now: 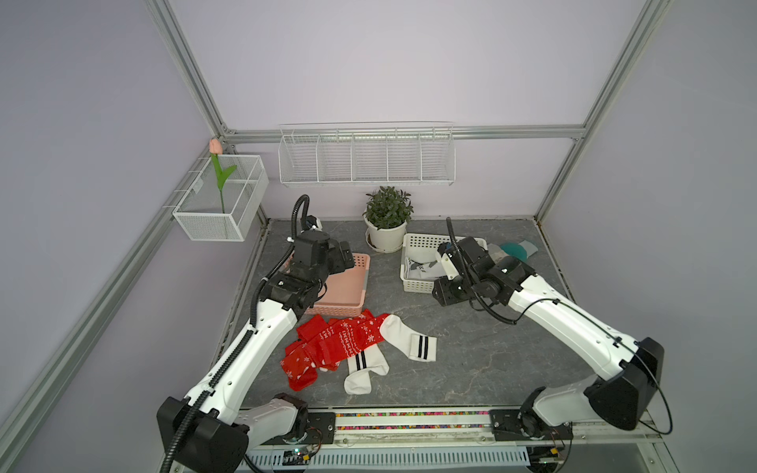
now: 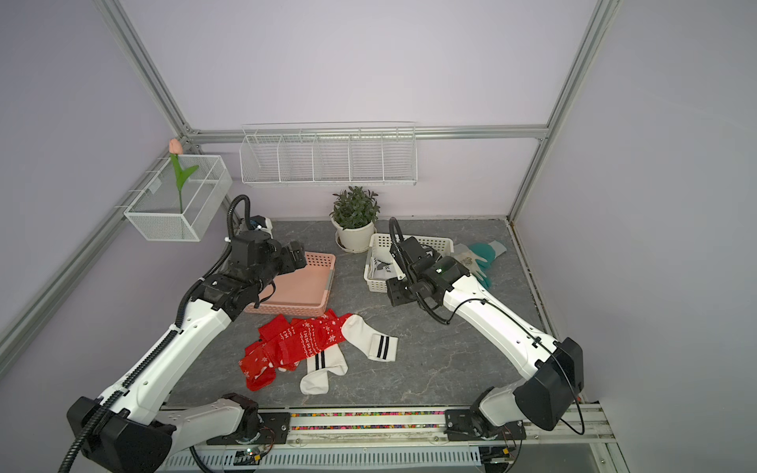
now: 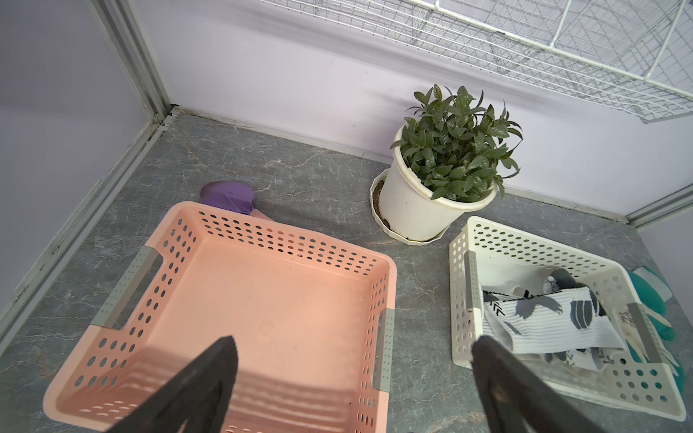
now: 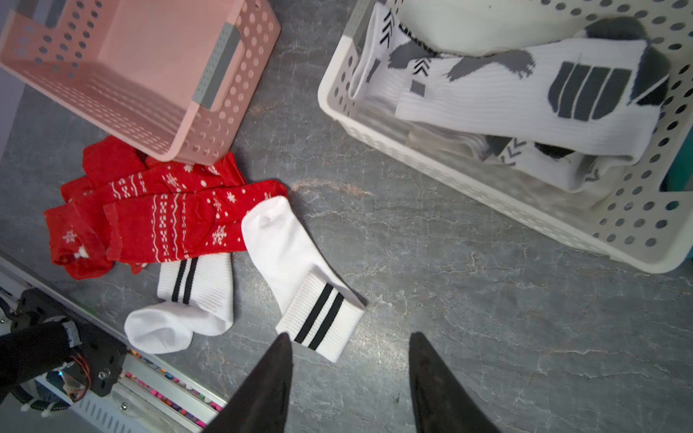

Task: Sort the socks into the basket by color
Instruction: Pick up the sock at the center of the board.

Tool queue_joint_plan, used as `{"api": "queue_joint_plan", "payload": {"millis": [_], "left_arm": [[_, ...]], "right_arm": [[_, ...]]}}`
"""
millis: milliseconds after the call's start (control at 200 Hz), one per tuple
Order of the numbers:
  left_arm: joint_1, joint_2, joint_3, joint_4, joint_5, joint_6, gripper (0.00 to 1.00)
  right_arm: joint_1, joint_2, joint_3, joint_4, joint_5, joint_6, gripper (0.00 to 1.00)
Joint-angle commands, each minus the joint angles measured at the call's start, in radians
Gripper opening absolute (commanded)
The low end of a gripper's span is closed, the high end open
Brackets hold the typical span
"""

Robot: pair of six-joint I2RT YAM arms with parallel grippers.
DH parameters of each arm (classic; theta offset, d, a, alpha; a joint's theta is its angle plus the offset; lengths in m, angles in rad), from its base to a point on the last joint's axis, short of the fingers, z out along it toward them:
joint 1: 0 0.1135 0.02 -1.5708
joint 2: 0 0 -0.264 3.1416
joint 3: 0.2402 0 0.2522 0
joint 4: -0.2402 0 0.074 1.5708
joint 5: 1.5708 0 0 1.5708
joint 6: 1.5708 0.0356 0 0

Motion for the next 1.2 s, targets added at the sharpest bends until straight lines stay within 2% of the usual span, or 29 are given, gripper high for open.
{"api": "queue_joint_plan", "payload": {"millis": [0, 145, 330, 455, 615, 1195], "left_arm": [[-0.003, 0.002, 0.001, 0.002, -0.021, 0.000, 0.99], [-0.001, 0.005, 0.005, -0.006, -0.036, -0.002, 0.99], [-0.001, -0.005, 0.004, -0.003, -0.035, -0.006, 0.99], [-0.001, -0.011, 0.002, -0.002, -0.029, -0.007, 0.99], [-0.001, -0.018, 0.003, 0.000, -0.023, -0.010, 0.99], [-0.001, -0.024, -0.001, 0.001, -0.032, -0.006, 0.99]], "right_arm": [[0.055, 0.001, -0.055, -0.008, 0.017, 0.053, 0.53], [0.132, 0.041, -0.128, 0.042, -0.024, 0.116, 0.55], [0.244, 0.134, -0.116, 0.038, -0.021, 0.193, 0.59], [0.277, 0.185, -0.113, 0.047, -0.022, 0.228, 0.61], [0.287, 0.217, -0.116, 0.059, -0.011, 0.244, 0.67], [0.286, 0.348, -0.144, 0.104, -0.032, 0.252, 0.67]]}}
